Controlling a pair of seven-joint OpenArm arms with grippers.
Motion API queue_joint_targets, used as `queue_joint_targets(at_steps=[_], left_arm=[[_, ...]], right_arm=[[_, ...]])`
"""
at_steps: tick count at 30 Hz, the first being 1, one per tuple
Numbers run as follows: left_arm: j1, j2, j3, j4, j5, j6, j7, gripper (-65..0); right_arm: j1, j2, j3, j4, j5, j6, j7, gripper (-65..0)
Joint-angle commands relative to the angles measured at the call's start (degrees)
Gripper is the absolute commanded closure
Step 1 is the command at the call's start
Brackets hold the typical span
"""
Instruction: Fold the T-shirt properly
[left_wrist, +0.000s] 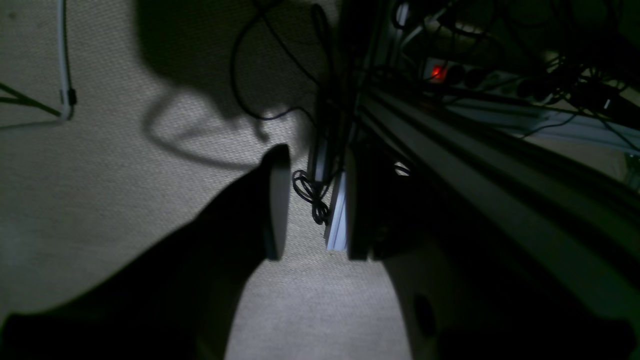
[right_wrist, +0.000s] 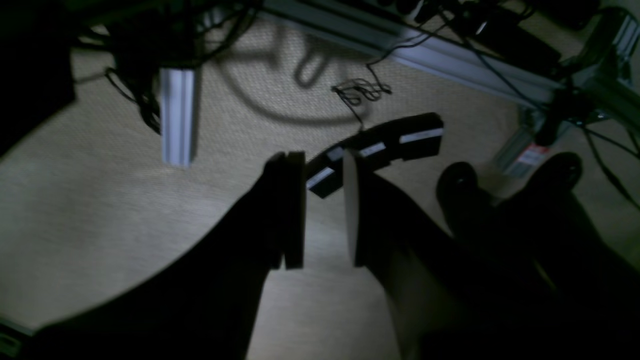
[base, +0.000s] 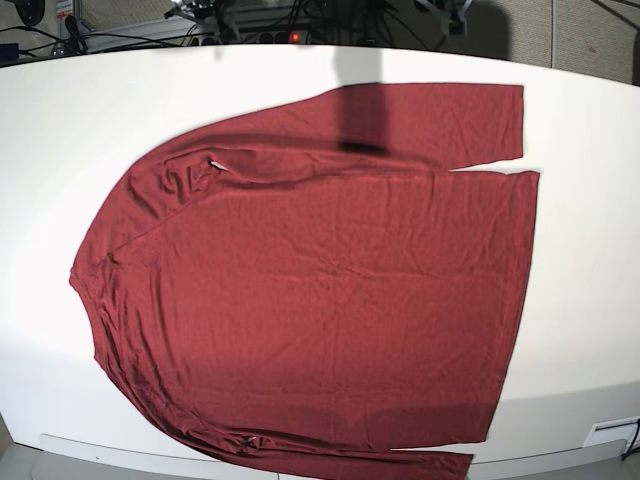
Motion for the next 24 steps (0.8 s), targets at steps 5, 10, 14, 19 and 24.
queue_joint_targets(at_steps=[5, 10, 14, 19, 24], left_arm=[[2.56, -0.04, 0.0, 1.92, 0.02, -1.31, -1.36, -18.9], [5.03, -0.02, 0.0, 5.51, 0.0, -4.81, -0.07, -18.9], [8.04, 0.0, 0.0, 9.81, -0.07, -5.38, -0.07, -18.9], [12.39, 0.0, 0.0, 15.72, -0.28, -5.38, 0.04, -19.0], [16.59, 0.04, 0.0, 22.67, -4.07, -5.62, 3.48, -19.0]], right_arm=[[-0.59, 1.53, -1.22, 0.46, 1.64, 0.13, 0.15, -14.1], [-2.8, 2.38, -1.25, 3.15, 1.57, 0.13, 0.17, -14.1], [-5.79, 3.17, -1.25, 7.26, 1.55, 0.13, 0.17, -14.1], [-9.86, 4.52, -1.25, 13.18, 1.57, 0.13, 0.13, -14.1], [-14.53, 6.03, -1.25, 19.39, 1.57, 0.13, -0.11, -14.1]])
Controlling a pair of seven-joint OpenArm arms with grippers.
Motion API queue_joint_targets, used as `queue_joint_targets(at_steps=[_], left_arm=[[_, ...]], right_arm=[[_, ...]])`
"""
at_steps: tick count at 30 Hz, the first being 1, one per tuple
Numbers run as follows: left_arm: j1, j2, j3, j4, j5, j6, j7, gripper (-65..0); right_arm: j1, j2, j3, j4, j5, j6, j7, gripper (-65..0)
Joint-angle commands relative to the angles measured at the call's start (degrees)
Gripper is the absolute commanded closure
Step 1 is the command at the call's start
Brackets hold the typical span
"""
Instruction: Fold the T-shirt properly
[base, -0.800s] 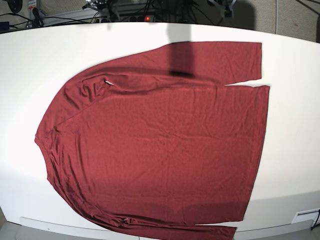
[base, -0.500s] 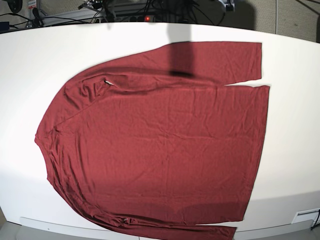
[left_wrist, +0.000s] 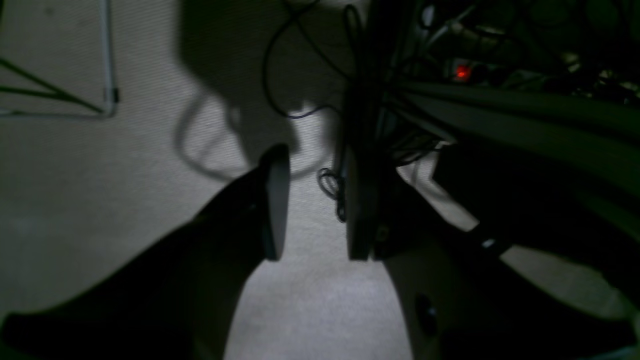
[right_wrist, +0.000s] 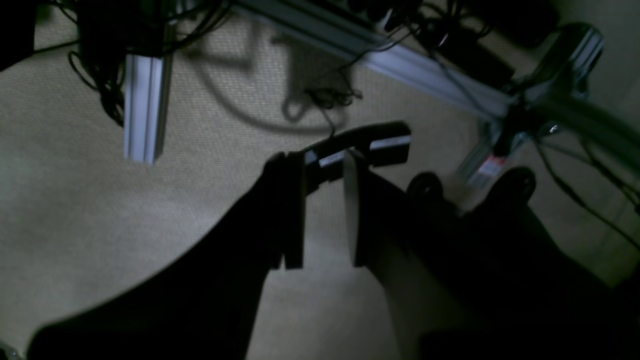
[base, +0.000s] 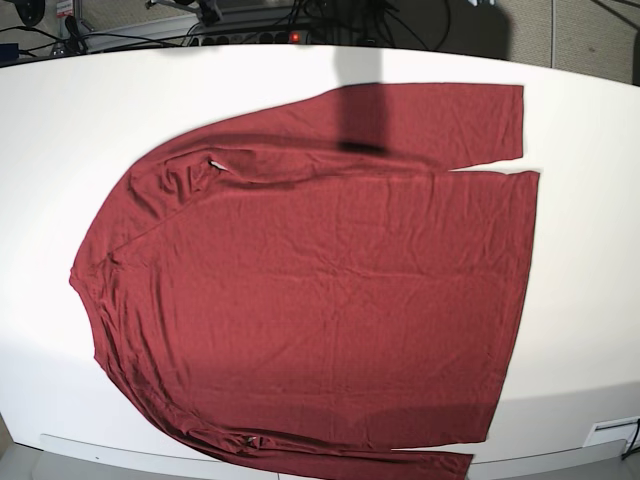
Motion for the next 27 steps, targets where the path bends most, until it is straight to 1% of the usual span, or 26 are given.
queue_joint_targets(at_steps=[1, 2, 6, 8, 11, 17, 21, 23, 24, 27], left_arm=[[1.55, -0.02, 0.0, 1.62, -1.05, -0.66, 0.13, -19.0], [2.43, -0.04, 0.0, 3.17, -1.44, -1.4, 0.74, -19.0], [6.58, -0.02, 0.0, 9.64, -2.03, -6.23, 1.05, -19.0], [8.83, -0.02, 0.0, 12.98, -3.34, -7.5, 1.22, -19.0], [12.31, -0.04, 0.0, 18.18, -4.5, -7.67, 1.95, -19.0], [19.34, -0.02, 0.0, 29.29, -4.61, -7.93, 2.29, -19.0], [23.47, -0.02, 0.0, 36.52, -4.81, -11.41, 2.49, -19.0], [25.27, -0.04, 0.0, 40.19, -4.79, -12.83, 3.91, -19.0], [26.12, -0.04, 0.0, 42.07, -4.76, -13.07, 4.92, -19.0], [28.35, -0.07, 0.0, 47.93, -4.74, -13.07, 7.13, -19.0]], right_arm=[[-1.29, 0.96, 0.02, 1.36, 0.07, 0.09, 0.31, -14.1], [-2.19, 1.36, 0.02, 2.47, 0.09, 0.11, 0.28, -14.1], [-5.53, 2.64, 0.02, 6.58, 0.09, 0.11, -0.15, -14.1], [-7.23, 3.17, 0.02, 8.72, 0.09, 0.11, -0.57, -14.1], [-10.05, 4.11, 0.02, 12.46, 0.15, 0.13, -0.76, -14.1], [-16.65, 5.99, 0.02, 22.91, 0.52, 0.13, -2.1, -14.1], [-22.08, 7.8, 0.02, 30.86, 0.55, 0.17, -2.56, -14.1], [-25.03, 9.05, 0.02, 35.15, 0.57, 0.24, -3.19, -14.1], [-26.56, 9.7, 0.02, 37.31, 1.01, 0.24, -3.37, -14.1], [-31.15, 12.59, 0.02, 43.6, 5.29, 0.39, -3.58, -14.1]])
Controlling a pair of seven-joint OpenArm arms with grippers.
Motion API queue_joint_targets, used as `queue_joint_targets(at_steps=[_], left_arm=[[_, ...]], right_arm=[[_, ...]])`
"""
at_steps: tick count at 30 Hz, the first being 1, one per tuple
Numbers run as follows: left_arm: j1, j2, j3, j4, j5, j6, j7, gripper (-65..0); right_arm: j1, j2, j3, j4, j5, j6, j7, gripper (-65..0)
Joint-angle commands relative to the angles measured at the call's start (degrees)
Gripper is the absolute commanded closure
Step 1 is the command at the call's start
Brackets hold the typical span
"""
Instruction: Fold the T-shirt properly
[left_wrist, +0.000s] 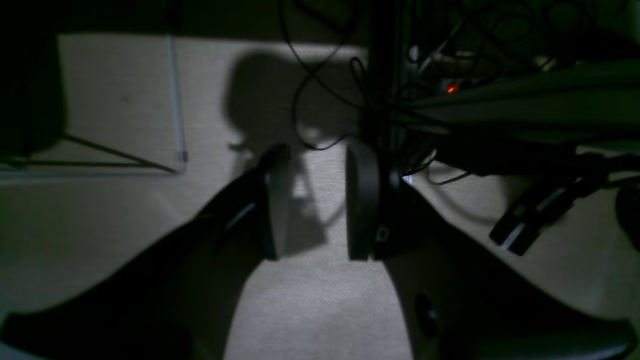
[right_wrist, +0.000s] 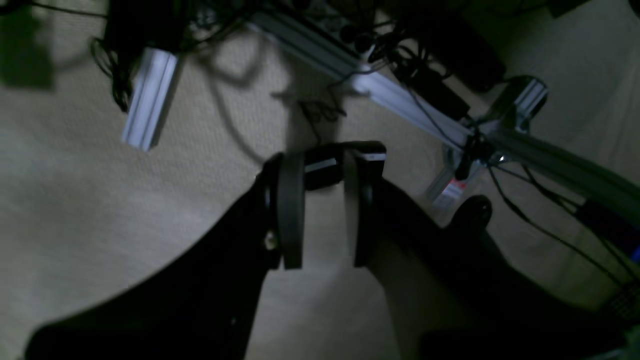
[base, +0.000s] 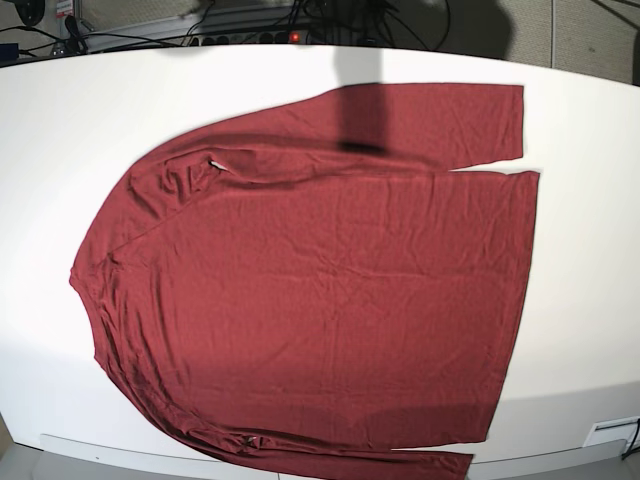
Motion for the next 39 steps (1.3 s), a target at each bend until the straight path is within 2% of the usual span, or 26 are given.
queue_joint_targets(at_steps=[1, 4, 12, 14, 17, 19, 22, 25, 30, 33, 39], left_arm=[[1.7, -0.2, -0.28, 2.56, -0.59, -0.24, -0.83, -19.0], [3.52, -0.2, -0.28, 8.81, 1.49, -0.24, -0.37, -19.0], [8.41, -0.22, -0.28, 25.59, 8.07, -0.37, 2.49, -19.0], [8.87, -0.9, -0.28, 29.73, 10.62, -2.58, 2.51, -19.0], [8.85, -3.19, -0.28, 34.88, 12.48, -8.61, 2.54, -19.0], [8.83, -4.92, -0.26, 37.44, 12.5, -10.84, 2.51, -20.2], [8.52, -8.2, 0.5, 39.43, 12.59, -11.63, 2.49, -23.6], [8.0, -12.35, 3.32, 39.65, 15.91, -11.58, 2.32, -25.7], [3.93, -16.72, 11.5, 39.58, 25.55, -11.52, 2.58, -26.3], [-0.26, -18.03, 15.3, 38.8, 29.86, -11.37, 3.02, -26.3], [-9.27, -18.64, 19.34, 33.51, 29.88, -11.39, 7.04, -26.3]], right_arm=[[-2.23, 1.6, 0.11, 2.47, 1.03, -0.13, 0.37, -14.1], [-6.38, 5.11, 0.13, 8.87, 2.69, -0.09, -1.14, -14.1], [-16.26, 14.05, 0.13, 25.4, 2.38, -0.24, -3.85, -14.1], [-17.59, 16.37, 0.17, 29.11, 2.16, -0.24, -5.05, -14.1], [-17.73, 19.52, 0.17, 33.66, 2.16, -0.24, -8.5, -14.1], [-17.73, 21.92, 0.17, 36.22, 2.14, -0.35, -9.57, -14.1], [-17.75, 25.18, 0.17, 39.54, 1.88, -1.55, -10.45, -14.1], [-17.57, 27.58, 0.17, 42.27, -2.38, -4.17, -11.13, -14.1], [-15.56, 29.55, 0.17, 44.04, -9.18, -6.32, -11.28, -14.2], [-13.18, 29.49, 0.17, 44.02, -9.88, -6.29, -12.2, -14.2], [-10.43, 29.51, 0.17, 44.02, -9.88, -6.29, -13.7, -14.2]])
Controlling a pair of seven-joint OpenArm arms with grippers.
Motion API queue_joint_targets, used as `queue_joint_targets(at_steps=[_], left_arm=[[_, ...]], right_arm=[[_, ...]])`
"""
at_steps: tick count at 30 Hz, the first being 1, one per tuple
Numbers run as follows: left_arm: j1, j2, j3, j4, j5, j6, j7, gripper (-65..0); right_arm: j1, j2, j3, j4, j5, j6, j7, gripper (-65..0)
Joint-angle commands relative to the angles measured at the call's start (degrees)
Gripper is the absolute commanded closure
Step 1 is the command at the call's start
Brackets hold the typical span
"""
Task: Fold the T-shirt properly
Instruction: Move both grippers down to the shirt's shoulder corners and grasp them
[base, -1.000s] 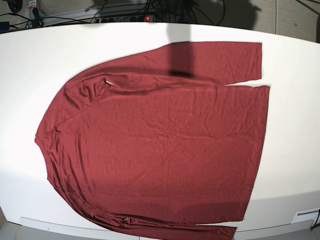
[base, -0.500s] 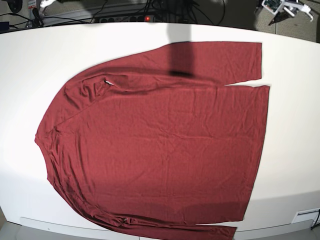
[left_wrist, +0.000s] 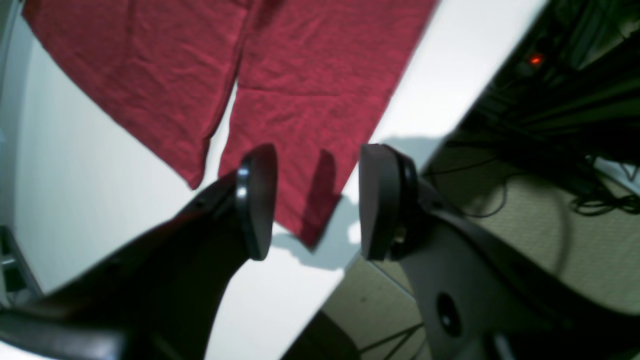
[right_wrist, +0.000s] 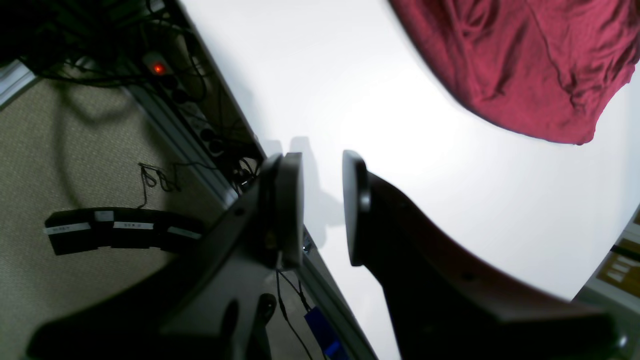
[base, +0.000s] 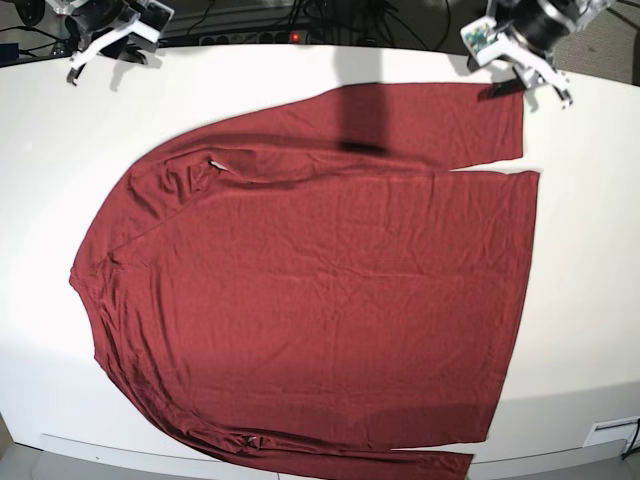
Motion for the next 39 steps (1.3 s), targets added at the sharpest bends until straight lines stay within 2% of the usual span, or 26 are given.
queue_joint_targets(at_steps=[1, 7, 11, 16, 18, 20, 25, 31, 32, 34, 36, 38, 39], left_arm=[[-0.59, -0.31, 0.2, -0.81, -0.13, 0.39, 0.04, -26.3], [-5.38, -3.72, 1.77, -10.64, 0.81, 0.42, 0.26, -27.1], [-6.51, -5.68, 1.77, -14.97, 1.77, 0.48, -0.04, -27.0], [-8.31, -5.79, 1.77, -18.82, 1.81, 0.44, -0.24, -26.0], [-8.9, -5.77, 1.77, -20.02, 1.81, 0.44, -0.15, -23.7], [-9.18, -5.77, 1.77, -20.7, 1.79, 0.42, 0.22, -18.6], [-9.03, -5.79, 1.77, -20.68, 1.09, 0.44, 5.25, 0.0], [-8.96, -5.79, 1.77, -20.68, -9.51, 0.42, 14.69, 0.0], [-8.85, -5.79, 1.77, -20.68, -11.54, 0.39, 14.45, 0.0], [-8.15, -5.79, 1.77, -20.65, -11.82, -1.09, 10.73, 0.0], [-7.15, -5.77, 1.81, -20.65, -10.43, -1.07, 6.73, 0.0], [-6.1, -5.75, 1.81, -20.65, -9.57, -1.05, 4.44, 0.0], [-5.81, -5.75, 1.81, -20.65, -9.62, -1.05, 3.61, 0.0]], right_arm=[[-0.39, 0.48, 0.2, 0.81, -0.17, -0.76, 0.24, -14.2], [-0.39, 0.48, 0.2, 0.81, -0.17, -0.87, 0.22, -14.2], [-0.42, 0.46, 0.2, 0.81, -0.15, -2.56, 0.24, -14.2], [-0.39, 0.46, 0.2, 0.81, -0.17, -4.11, 0.28, -14.2], [-0.39, 0.48, 0.2, 0.81, -0.17, -4.09, 0.26, -14.2], [-0.39, 0.46, 0.2, 0.81, -0.17, -4.09, 0.24, -14.2], [-0.42, 0.46, 0.2, 0.81, -0.17, -4.09, 0.22, -14.2], [-0.39, 0.48, 0.2, 0.81, -0.2, -4.11, 0.35, -14.2], [-0.33, 0.5, 0.2, 0.81, -0.26, -4.2, 0.55, -14.2], [0.61, 0.48, 0.2, 0.81, -0.61, -4.11, 0.52, -14.2], [2.47, 0.48, 0.17, 0.79, -0.57, -2.69, 0.55, -17.1], [4.94, 0.44, 0.15, 0.48, -0.42, 1.79, 0.55, -25.1], [6.16, 0.33, 0.13, 0.22, -0.31, 4.09, 0.55, -26.5]])
